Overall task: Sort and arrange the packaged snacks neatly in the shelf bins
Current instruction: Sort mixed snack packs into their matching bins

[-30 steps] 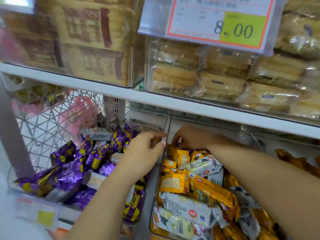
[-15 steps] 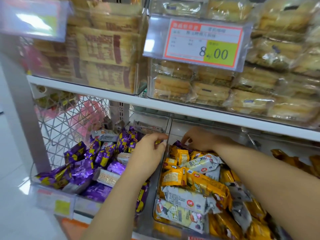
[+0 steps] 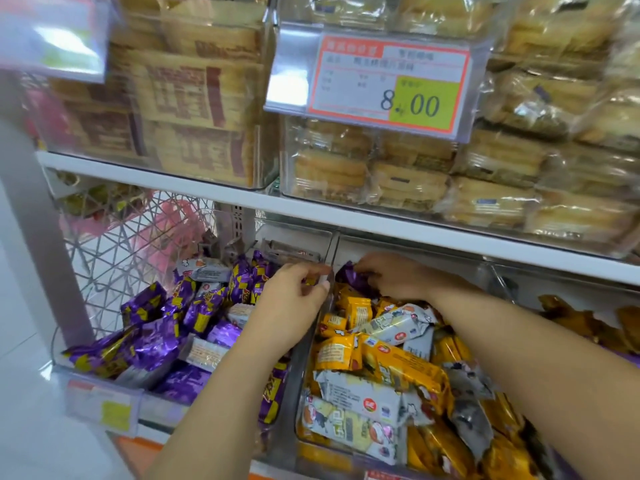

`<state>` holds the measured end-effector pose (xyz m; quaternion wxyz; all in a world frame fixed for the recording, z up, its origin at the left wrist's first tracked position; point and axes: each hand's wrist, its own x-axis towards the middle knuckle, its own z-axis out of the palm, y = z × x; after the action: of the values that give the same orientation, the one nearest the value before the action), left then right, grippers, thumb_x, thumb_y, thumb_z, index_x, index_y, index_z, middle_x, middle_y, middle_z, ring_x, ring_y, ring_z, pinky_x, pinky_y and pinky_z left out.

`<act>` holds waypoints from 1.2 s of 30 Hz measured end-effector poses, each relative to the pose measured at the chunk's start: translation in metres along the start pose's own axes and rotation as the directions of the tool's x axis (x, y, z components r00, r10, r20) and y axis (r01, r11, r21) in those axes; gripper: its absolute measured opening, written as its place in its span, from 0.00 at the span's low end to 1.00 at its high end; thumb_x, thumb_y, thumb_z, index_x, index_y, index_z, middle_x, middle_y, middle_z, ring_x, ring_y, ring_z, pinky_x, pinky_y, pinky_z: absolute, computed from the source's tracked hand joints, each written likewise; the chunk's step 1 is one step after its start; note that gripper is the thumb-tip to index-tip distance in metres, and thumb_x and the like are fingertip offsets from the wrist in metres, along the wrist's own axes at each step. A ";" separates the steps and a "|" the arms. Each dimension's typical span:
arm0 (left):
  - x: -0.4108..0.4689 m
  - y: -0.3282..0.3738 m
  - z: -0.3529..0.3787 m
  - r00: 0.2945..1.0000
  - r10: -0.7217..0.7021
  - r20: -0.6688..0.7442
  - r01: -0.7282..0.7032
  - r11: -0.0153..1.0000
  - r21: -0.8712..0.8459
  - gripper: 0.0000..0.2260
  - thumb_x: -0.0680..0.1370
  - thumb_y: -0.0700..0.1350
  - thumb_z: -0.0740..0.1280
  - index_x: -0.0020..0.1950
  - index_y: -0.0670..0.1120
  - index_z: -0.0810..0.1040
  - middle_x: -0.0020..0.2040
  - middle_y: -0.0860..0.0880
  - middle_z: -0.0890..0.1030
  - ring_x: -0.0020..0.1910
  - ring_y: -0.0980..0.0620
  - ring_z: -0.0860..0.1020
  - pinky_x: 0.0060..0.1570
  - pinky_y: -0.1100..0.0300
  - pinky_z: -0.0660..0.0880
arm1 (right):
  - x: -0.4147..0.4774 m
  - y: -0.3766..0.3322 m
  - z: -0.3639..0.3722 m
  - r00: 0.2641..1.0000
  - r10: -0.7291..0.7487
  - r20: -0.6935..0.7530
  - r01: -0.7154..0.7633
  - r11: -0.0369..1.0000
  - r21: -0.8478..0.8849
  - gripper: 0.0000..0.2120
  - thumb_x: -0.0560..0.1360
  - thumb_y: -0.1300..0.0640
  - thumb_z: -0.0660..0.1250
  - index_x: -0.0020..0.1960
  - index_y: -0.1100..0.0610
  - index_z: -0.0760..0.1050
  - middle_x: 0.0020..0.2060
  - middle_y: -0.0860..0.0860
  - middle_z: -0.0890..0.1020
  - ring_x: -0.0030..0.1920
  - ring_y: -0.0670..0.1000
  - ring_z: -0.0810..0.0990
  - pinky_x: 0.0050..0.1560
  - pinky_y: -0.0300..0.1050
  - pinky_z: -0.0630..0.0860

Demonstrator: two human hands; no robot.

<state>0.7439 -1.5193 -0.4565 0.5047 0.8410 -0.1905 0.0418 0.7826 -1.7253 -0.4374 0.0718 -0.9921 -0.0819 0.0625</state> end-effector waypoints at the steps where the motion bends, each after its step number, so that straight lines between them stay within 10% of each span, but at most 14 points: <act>1: -0.002 0.001 -0.002 1.000 0.007 0.011 -0.007 1.000 -0.009 0.11 0.80 0.46 0.63 0.61 0.50 0.76 0.62 0.51 0.76 0.52 0.59 0.73 0.47 0.69 0.68 | -0.010 -0.002 -0.006 0.999 -0.012 -0.044 0.014 0.999 0.046 0.16 0.78 0.66 0.57 0.64 0.61 0.74 0.63 0.56 0.73 0.63 0.56 0.72 0.60 0.46 0.69; 8: -0.040 0.029 -0.009 0.974 0.224 -0.021 -0.220 0.966 0.133 0.10 0.79 0.45 0.64 0.59 0.51 0.78 0.57 0.53 0.76 0.55 0.60 0.73 0.52 0.73 0.68 | -0.117 -0.021 -0.018 0.957 -0.081 -0.280 0.112 0.989 0.098 0.20 0.81 0.61 0.54 0.73 0.57 0.63 0.72 0.52 0.62 0.71 0.49 0.61 0.63 0.25 0.51; 12: -0.079 0.059 0.010 0.879 0.418 0.232 -0.468 0.850 0.243 0.21 0.76 0.60 0.58 0.65 0.55 0.74 0.63 0.55 0.72 0.62 0.57 0.70 0.64 0.58 0.66 | -0.179 -0.021 -0.015 0.927 -0.082 -0.366 0.118 0.990 0.076 0.22 0.81 0.58 0.56 0.74 0.56 0.61 0.71 0.50 0.62 0.70 0.46 0.61 0.63 0.25 0.50; 16: -0.092 0.061 0.041 0.847 0.289 0.447 -0.528 0.560 0.639 0.27 0.76 0.66 0.55 0.74 0.62 0.57 0.75 0.53 0.60 0.75 0.48 0.55 0.72 0.38 0.46 | -0.233 -0.007 -0.012 0.899 -0.017 -0.438 0.048 0.997 0.061 0.22 0.79 0.58 0.59 0.73 0.57 0.63 0.70 0.47 0.61 0.65 0.39 0.62 0.60 0.21 0.50; 19: -0.084 0.057 0.059 0.810 0.357 0.465 -0.584 0.421 0.694 0.24 0.74 0.60 0.61 0.70 0.60 0.68 0.67 0.49 0.73 0.67 0.45 0.71 0.66 0.31 0.54 | -0.263 0.009 -0.010 0.872 0.079 -0.483 -0.051 0.996 0.072 0.24 0.78 0.55 0.61 0.72 0.59 0.64 0.70 0.48 0.61 0.63 0.41 0.65 0.62 0.26 0.54; 23: -0.055 0.059 0.069 0.906 0.237 0.350 -0.420 0.407 0.811 0.24 0.80 0.58 0.57 0.75 0.62 0.55 0.74 0.52 0.63 0.73 0.48 0.60 0.69 0.34 0.42 | -0.282 0.032 -0.004 0.827 0.282 -0.486 -0.283 0.956 0.073 0.28 0.78 0.49 0.61 0.74 0.59 0.61 0.71 0.47 0.57 0.58 0.49 0.74 0.61 0.46 0.70; 29: -0.032 0.061 0.074 0.983 0.101 0.154 -0.181 0.379 0.907 0.22 0.82 0.57 0.52 0.76 0.58 0.53 0.72 0.47 0.66 0.73 0.44 0.60 0.69 0.31 0.45 | -0.292 0.076 0.011 0.738 0.435 -0.516 -0.504 0.864 0.007 0.24 0.73 0.50 0.69 0.62 0.66 0.75 0.62 0.59 0.73 0.59 0.63 0.74 0.66 0.59 0.67; 36: -0.029 0.078 0.070 0.928 0.049 0.369 -0.346 0.483 0.804 0.22 0.79 0.59 0.56 0.73 0.63 0.59 0.74 0.53 0.61 0.73 0.47 0.59 0.70 0.34 0.48 | -0.303 0.100 0.011 0.735 0.510 -0.447 -0.579 0.815 -0.022 0.22 0.74 0.42 0.65 0.62 0.54 0.77 0.63 0.50 0.75 0.63 0.55 0.73 0.67 0.54 0.62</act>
<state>0.6807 -1.6043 -0.4332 -0.0217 0.9470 -0.3145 0.0625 0.4995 -1.8731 -0.4291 -0.0136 -0.9638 0.2258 -0.1412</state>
